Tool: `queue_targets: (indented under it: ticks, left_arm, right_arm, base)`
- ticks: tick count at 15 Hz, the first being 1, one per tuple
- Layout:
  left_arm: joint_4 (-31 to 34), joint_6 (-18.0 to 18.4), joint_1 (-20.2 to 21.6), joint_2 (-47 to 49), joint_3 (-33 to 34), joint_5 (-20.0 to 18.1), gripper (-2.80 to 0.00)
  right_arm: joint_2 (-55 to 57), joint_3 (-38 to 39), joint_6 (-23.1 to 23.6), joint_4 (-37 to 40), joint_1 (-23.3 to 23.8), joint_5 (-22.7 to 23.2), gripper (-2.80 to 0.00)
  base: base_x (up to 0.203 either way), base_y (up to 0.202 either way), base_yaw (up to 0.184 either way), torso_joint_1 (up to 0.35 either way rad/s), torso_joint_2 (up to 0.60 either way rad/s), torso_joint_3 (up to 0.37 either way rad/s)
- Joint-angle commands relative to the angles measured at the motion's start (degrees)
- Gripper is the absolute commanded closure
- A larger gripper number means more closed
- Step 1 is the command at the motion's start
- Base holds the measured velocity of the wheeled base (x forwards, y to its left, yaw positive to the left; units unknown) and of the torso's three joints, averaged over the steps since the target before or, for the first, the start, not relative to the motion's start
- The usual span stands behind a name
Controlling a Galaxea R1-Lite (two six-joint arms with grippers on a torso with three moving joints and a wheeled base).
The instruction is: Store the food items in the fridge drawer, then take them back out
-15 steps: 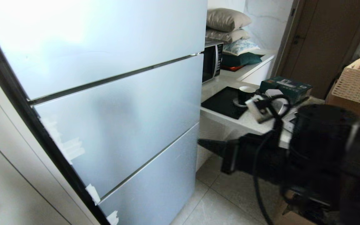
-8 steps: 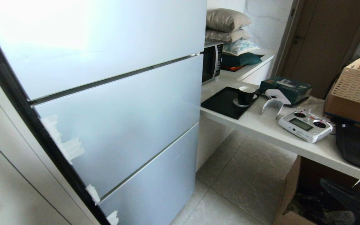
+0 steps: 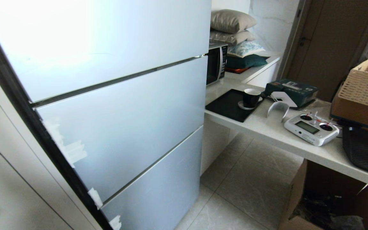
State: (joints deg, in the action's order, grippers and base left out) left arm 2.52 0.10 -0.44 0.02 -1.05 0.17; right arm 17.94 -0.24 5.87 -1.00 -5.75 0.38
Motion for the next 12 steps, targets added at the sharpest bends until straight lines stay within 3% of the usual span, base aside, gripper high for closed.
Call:
queue_targets:
  ticks: [1,7,12]
  left_arm:
    - [0.03,-0.01,0.00,-0.02,-0.01,0.01,0.00]
    - [-0.06,-0.01,0.00,-0.02,-0.01,0.01,0.00]
    - [0.03,-0.01,0.00,-0.02,-0.01,0.01,0.00]
  right_arm:
    - [-2.21,0.24,-0.89,1.53,0.22,0.06,0.00]
    - [-2.21,0.24,-2.07,1.26,-1.28,0.15,0.00]
    - [-11.12,0.25,2.82,1.30,5.70,2.93,0.00]
  base:
    - [0.000,0.000,0.000,0.000,0.00,0.000]
    - [0.000,0.000,0.000,0.000,0.00,0.000]
    - [0.000,0.000,0.000,0.000,0.00,0.000]
